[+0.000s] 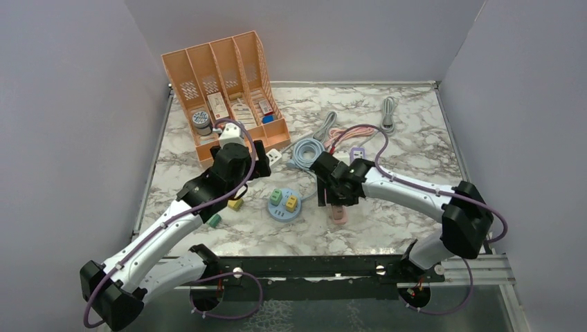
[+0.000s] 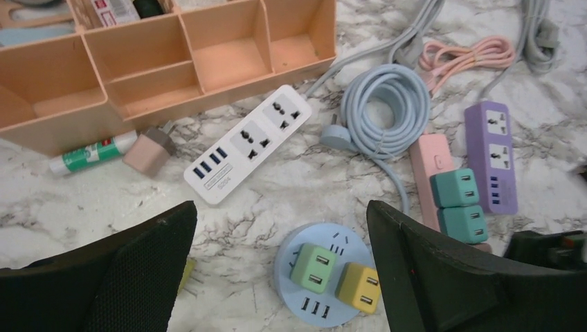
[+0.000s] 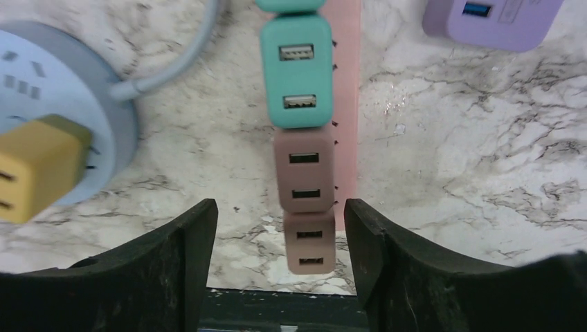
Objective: Insert the plug
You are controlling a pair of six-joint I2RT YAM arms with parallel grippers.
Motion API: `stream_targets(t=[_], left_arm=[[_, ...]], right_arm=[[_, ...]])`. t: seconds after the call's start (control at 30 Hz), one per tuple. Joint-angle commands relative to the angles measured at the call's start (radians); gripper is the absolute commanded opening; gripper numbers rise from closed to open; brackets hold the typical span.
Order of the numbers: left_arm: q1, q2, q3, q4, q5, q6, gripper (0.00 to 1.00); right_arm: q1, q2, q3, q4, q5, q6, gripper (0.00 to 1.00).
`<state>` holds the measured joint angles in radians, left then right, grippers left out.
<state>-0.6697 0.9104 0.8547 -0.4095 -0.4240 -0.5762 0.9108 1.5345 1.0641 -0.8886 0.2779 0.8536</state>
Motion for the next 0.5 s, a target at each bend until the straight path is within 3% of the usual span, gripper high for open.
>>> stream_targets(t=[0.0, 0.27, 0.47], left_arm=[[0.040, 0.036, -0.027, -0.128, -0.006, -0.120, 0.96], [0.208, 0.088, -0.157, -0.219, 0.114, -0.324, 0.88], [0.300, 0.184, -0.226, -0.152, 0.207, -0.431, 0.87]], right_arm=[[0.004, -0.085, 0.074, -0.038, 0.094, 0.032, 0.68], [0.005, -0.145, 0.065, 0.100, 0.080, -0.061, 0.62], [0.003, -0.131, 0.069, 0.174, 0.098, -0.143, 0.61]])
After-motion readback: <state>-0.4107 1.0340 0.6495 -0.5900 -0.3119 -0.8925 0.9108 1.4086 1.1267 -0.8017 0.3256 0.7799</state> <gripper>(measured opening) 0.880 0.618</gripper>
